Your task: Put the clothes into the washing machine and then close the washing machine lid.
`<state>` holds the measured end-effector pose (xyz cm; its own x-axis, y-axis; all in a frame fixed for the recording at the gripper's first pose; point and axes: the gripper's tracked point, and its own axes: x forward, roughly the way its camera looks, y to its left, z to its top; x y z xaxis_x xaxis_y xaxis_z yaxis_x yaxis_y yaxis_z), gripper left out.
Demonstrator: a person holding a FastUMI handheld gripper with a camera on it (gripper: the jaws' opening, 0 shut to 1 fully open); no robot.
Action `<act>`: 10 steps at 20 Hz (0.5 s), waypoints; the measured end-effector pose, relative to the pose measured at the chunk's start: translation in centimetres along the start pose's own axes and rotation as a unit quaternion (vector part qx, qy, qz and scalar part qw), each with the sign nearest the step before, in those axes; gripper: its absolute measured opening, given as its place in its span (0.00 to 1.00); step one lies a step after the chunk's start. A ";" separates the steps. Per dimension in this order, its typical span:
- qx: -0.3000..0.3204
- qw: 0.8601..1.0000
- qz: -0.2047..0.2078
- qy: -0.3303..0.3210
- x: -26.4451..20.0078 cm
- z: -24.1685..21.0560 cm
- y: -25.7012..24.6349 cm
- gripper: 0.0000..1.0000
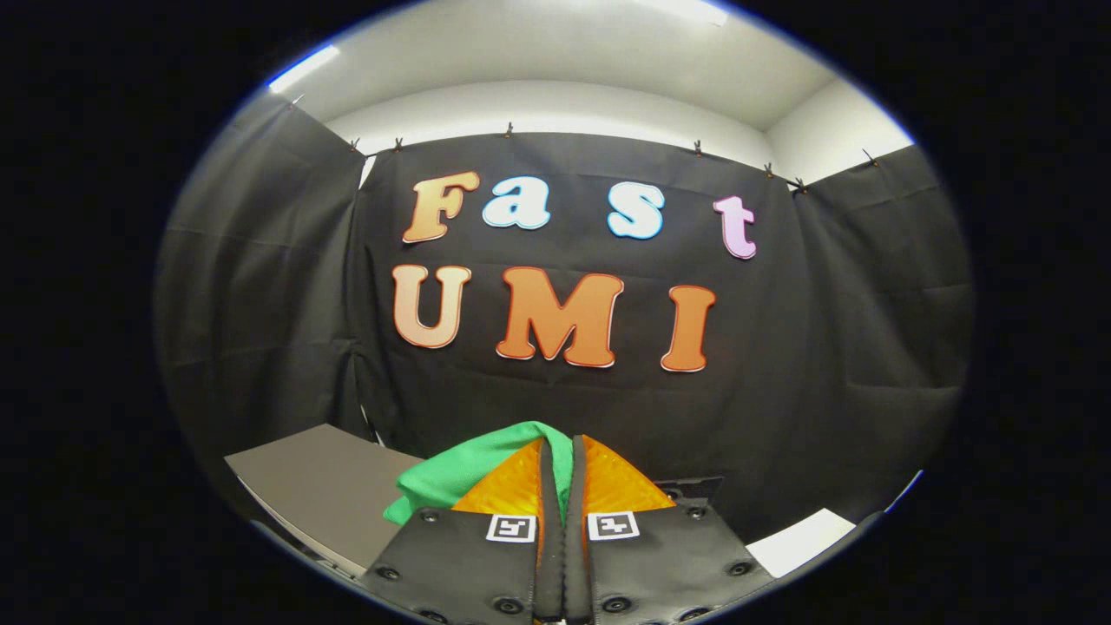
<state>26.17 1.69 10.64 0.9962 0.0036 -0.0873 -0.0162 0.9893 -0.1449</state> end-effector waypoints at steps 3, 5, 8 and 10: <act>0.013 1.000 -0.017 0.021 1.1 -4.1 -3.7 0.08; 0.021 0.999 -0.027 0.029 1.7 -6.8 -6.1 0.08; 0.029 0.998 -0.043 0.040 3.2 -10.6 -9.4 0.09; 0.048 0.997 -0.047 0.049 4.1 -13.2 -11.2 0.09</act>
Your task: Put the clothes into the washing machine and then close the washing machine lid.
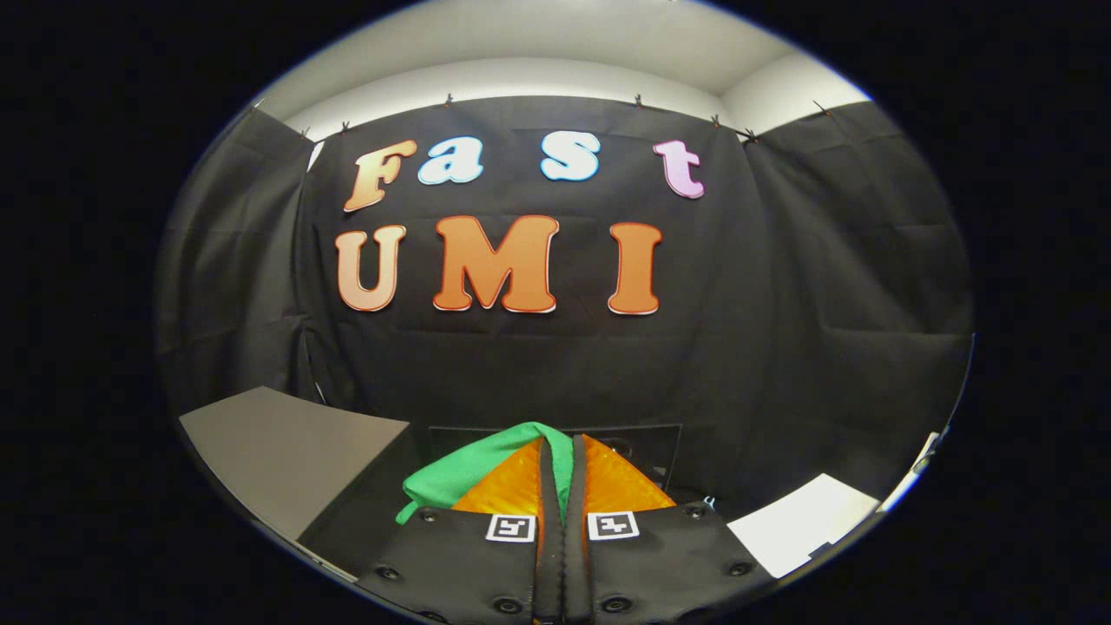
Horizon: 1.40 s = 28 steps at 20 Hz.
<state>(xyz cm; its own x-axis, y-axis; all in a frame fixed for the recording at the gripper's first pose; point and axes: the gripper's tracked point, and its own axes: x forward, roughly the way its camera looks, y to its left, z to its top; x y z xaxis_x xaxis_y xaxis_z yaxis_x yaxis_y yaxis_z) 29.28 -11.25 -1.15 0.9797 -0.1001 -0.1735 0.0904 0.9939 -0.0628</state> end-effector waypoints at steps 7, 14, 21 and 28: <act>0.021 0.999 -0.006 0.038 5.0 -8.9 -3.7 0.08; 0.029 0.992 -0.001 0.121 9.1 -20.8 -3.4 0.09; 0.045 0.978 0.000 0.204 10.7 -30.2 -2.7 0.09; 0.039 0.959 -0.006 0.282 11.8 -34.3 -1.4 0.09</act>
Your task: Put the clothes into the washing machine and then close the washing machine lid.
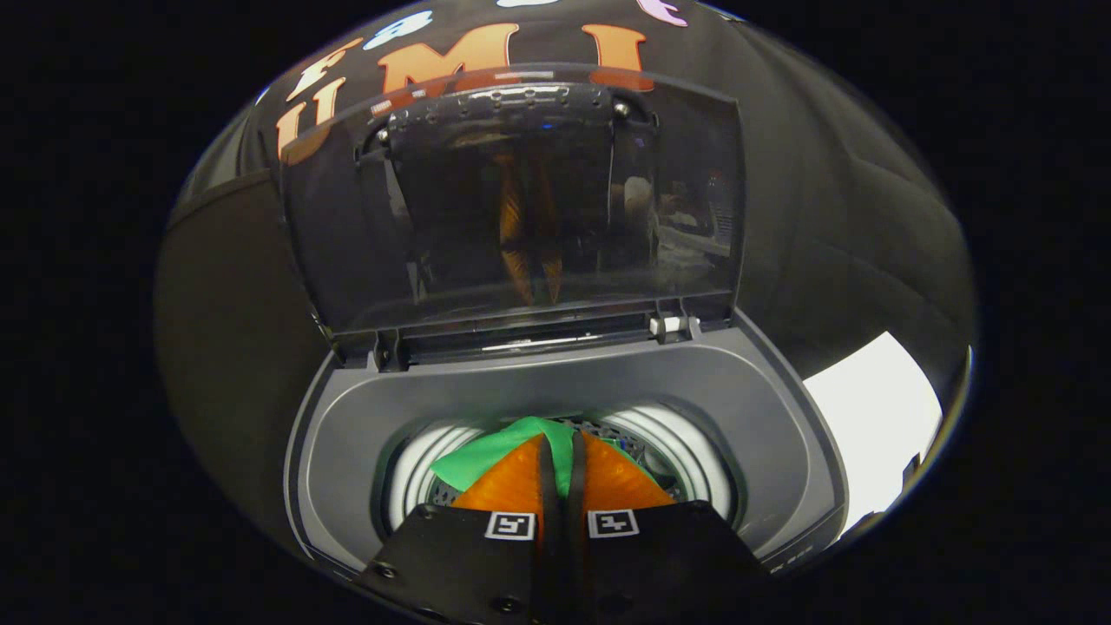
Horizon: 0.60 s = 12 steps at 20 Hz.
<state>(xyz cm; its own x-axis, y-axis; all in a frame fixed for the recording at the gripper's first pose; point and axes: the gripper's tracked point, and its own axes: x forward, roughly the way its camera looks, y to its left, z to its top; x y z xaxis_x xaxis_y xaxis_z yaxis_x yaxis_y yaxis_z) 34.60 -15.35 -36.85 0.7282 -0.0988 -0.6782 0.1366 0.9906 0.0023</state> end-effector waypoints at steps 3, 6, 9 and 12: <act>-0.002 1.000 -0.005 0.031 0.9 -1.2 0.2 0.09; 0.002 0.998 -0.012 0.059 1.5 -2.1 0.3 0.09; 0.006 0.997 -0.017 0.075 1.7 -2.4 0.2 0.11; 0.013 0.996 -0.022 0.091 1.4 -2.9 0.0 0.15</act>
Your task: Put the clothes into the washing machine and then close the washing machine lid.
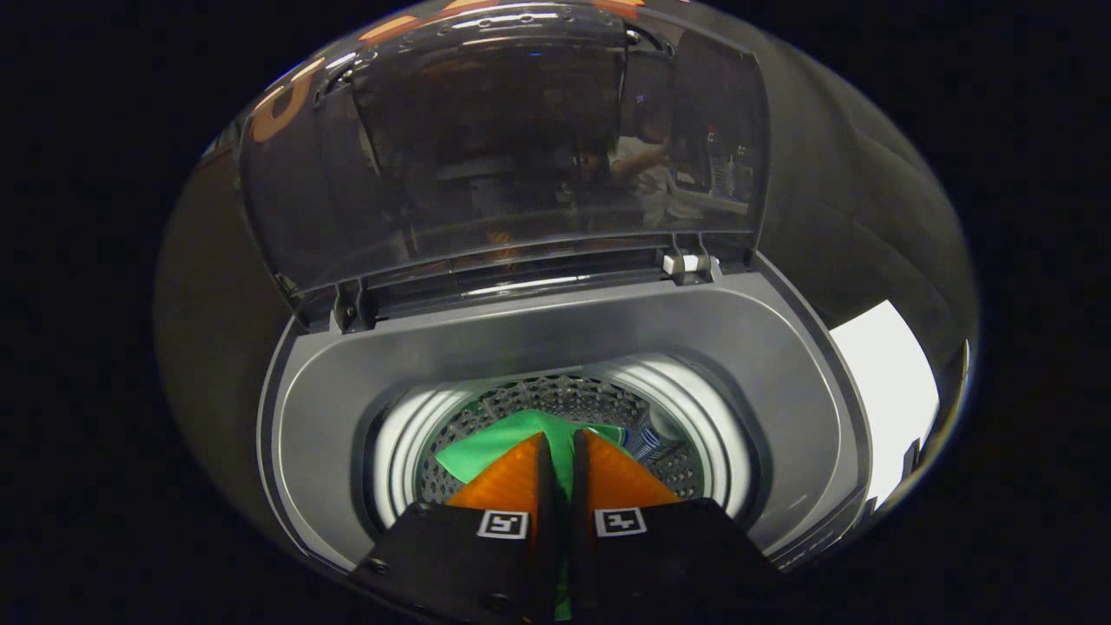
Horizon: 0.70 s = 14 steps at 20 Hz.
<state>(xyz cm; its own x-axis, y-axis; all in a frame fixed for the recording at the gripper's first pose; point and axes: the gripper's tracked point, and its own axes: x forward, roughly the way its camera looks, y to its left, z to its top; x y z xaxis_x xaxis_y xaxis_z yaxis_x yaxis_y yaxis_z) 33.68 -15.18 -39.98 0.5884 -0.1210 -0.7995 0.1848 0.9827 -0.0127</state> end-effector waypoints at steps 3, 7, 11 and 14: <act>-0.012 1.000 -0.001 -0.010 -0.2 0.4 -0.2 0.78; -0.031 0.999 -0.013 -0.035 -1.1 1.4 -0.5 1.00; -0.040 0.996 0.010 -0.083 -3.9 3.2 0.6 1.00; -0.048 0.990 0.023 -0.129 -7.3 5.4 0.9 1.00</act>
<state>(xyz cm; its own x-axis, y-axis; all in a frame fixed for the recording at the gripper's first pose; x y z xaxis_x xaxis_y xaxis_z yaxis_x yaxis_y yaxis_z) 33.81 -14.18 -30.96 0.7781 -0.0956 -0.6209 0.0847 0.9953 -0.0471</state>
